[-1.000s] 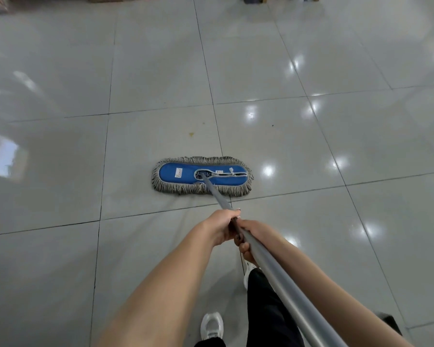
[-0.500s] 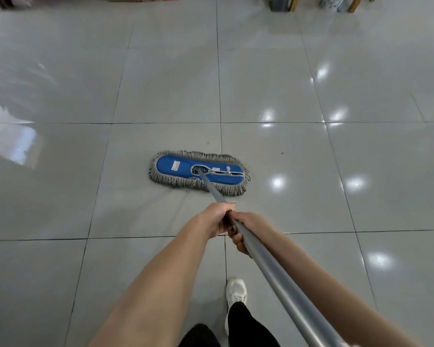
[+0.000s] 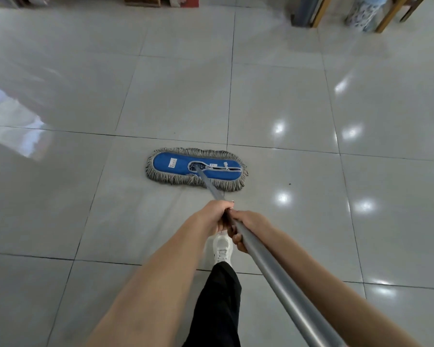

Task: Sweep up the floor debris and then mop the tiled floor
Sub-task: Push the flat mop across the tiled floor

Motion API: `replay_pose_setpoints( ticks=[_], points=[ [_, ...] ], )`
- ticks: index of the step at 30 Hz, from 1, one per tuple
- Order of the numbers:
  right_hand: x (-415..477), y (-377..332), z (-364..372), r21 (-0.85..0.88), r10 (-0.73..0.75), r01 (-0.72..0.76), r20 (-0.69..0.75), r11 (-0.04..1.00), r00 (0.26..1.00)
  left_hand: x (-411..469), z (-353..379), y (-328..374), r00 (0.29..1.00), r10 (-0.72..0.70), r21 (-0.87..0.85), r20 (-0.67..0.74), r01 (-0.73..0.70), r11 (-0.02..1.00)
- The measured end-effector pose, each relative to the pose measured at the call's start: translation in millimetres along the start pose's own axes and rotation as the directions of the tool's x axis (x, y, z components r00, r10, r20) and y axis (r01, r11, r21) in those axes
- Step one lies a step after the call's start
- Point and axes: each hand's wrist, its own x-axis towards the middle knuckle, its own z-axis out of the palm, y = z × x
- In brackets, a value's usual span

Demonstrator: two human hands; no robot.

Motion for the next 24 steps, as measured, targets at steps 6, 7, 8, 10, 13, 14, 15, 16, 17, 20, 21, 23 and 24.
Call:
replay_pose_setpoints(
  ticks=[6,7,8,10,13,14,15,16,17,20,21,23,24],
  points=[
    [33,-110,1,-0.059,-0.019,0.018,-0.021,0.998,1.000,50,2,99,1.000,0.011,-0.026,-0.019,-0.011,1.000],
    [36,-129,1,-0.061,-0.015,0.014,-0.021,0.998,1.000,56,2,117,1.000,0.008,-0.027,-0.015,-0.009,1.000],
    [39,-147,1,-0.068,-0.004,0.003,-0.019,0.998,1.000,61,1,134,1.000,0.006,-0.026,-0.005,-0.006,1.000],
    [44,-185,1,-0.058,0.023,-0.023,-0.006,0.998,1.000,72,2,168,1.000,0.005,-0.020,0.030,-0.004,1.000],
    [47,-237,0,-0.052,0.062,-0.060,0.029,0.997,0.998,85,5,214,0.998,0.036,-0.021,0.051,-0.035,0.999],
    [47,-252,1,-0.059,0.075,-0.073,0.034,0.996,0.997,87,5,227,0.998,0.047,-0.021,0.048,-0.046,0.999],
    [47,-264,2,-0.064,0.082,-0.080,0.044,0.995,0.996,90,5,239,0.998,0.051,-0.016,0.040,-0.051,0.999],
    [49,-277,4,-0.065,0.085,-0.082,0.053,0.995,0.995,95,3,251,0.998,0.051,-0.020,0.029,-0.050,0.999],
    [52,-284,6,-0.068,0.086,-0.082,0.055,0.994,0.995,99,2,257,0.999,0.047,-0.027,0.022,-0.047,0.999],
    [58,-307,8,-0.085,0.091,-0.087,0.044,0.993,0.995,112,1,276,0.999,0.041,-0.055,0.027,-0.039,0.998],
    [61,-314,6,-0.088,0.090,-0.086,0.035,0.992,0.995,117,2,282,0.999,0.044,-0.059,0.031,-0.042,0.997],
    [68,-330,1,-0.098,0.088,-0.086,0.022,0.992,0.996,128,6,296,0.998,0.045,-0.065,0.039,-0.042,0.997],
    [71,-339,-1,-0.102,0.091,-0.088,0.024,0.991,0.996,133,7,303,0.998,0.042,-0.065,0.039,-0.039,0.997]
  ],
)
